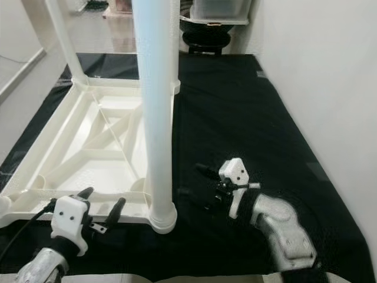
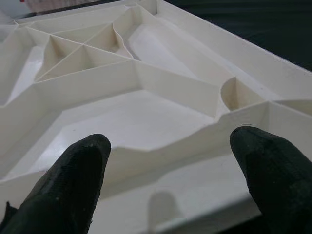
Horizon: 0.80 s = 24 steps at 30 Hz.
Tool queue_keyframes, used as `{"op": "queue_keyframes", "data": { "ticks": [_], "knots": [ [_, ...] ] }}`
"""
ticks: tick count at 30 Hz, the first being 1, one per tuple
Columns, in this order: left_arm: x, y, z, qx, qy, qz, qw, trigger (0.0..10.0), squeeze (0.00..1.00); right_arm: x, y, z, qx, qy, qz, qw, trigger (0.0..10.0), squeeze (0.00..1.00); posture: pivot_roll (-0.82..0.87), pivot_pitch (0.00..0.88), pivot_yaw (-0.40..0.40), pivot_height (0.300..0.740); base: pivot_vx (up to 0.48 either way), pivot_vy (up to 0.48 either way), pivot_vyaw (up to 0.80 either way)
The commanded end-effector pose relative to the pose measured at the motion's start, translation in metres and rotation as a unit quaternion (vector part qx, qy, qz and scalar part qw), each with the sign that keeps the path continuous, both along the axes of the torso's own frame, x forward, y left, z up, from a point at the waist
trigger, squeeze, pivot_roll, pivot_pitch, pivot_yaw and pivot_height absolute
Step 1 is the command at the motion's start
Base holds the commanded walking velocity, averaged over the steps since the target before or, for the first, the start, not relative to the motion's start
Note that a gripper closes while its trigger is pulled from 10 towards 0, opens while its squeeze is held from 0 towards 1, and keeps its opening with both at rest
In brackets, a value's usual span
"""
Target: Building children table
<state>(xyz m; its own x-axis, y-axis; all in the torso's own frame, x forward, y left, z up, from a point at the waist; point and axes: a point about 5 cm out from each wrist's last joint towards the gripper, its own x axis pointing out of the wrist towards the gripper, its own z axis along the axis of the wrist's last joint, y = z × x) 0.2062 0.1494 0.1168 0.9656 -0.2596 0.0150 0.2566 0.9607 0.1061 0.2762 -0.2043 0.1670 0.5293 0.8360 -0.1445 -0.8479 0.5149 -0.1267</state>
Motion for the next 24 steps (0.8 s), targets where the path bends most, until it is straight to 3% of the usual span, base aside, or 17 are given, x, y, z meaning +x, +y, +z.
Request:
{"op": "queue_keyframes", "data": {
  "ticks": [1, 4, 12, 14, 15, 19, 24],
  "knots": [
    [-0.004, 0.0, -0.001, -0.002, 0.011, -0.009, 1.0, 10.0, 0.0, -0.004, 0.004, -0.003, -0.002, 0.017, 0.04, 0.999, 10.0, 0.0, 0.01, 0.159, -0.005, 0.74, 0.0, 0.0, 0.0],
    [-0.01, -0.002, 0.001, -0.016, 0.016, -0.047, 0.999, 10.0, 0.0, -0.014, 0.007, 0.002, -0.037, 0.04, 0.134, 0.989, 10.0, 0.0, 0.03, 0.156, -0.002, 0.74, 0.0, 0.0, 0.0],
    [-0.019, 0.0, -0.002, -0.008, 0.033, -0.104, 0.994, 10.0, 0.0, -0.02, 0.007, 0.002, -0.064, 0.066, 0.211, 0.973, 10.0, 0.0, 0.03, 0.15, 0.005, 0.74, 0.0, 0.0, 0.0],
    [-0.018, 0.002, -0.002, -0.005, 0.033, -0.104, 0.994, 10.0, 0.0, -0.021, 0.011, 0.004, -0.061, 0.064, 0.226, 0.97, 10.0, 0.0, 0.03, 0.147, 0.005, 0.74, 0.0, 0.0, 0.0],
    [-0.017, 0.003, -0.003, -0.003, 0.032, -0.102, 0.994, 10.0, 0.0, -0.022, 0.022, 0.008, -0.043, 0.048, 0.243, 0.968, 10.0, 0.0, 0.03, 0.146, 0.005, 0.74, 0.0, 0.0, 0.0],
    [-0.015, 0.002, -0.003, -0.007, 0.03, -0.105, 0.994, 10.0, 0.0, -0.018, 0.037, 0.013, -0.014, 0.017, 0.242, 0.97, 10.0, 0.0, 0.03, 0.143, 0.006, 0.74, 0.0, 0.0, 0.0],
    [-0.016, -0.004, -0.005, -0.01, 0.03, -0.121, 0.992, 10.0, 0.0, -0.011, 0.044, 0.012, -0.001, -0.004, 0.216, 0.976, 10.0, 0.0, 0.03, 0.14, 0.009, 0.74, 0.0, 0.0, 0.0]
  ]
}}
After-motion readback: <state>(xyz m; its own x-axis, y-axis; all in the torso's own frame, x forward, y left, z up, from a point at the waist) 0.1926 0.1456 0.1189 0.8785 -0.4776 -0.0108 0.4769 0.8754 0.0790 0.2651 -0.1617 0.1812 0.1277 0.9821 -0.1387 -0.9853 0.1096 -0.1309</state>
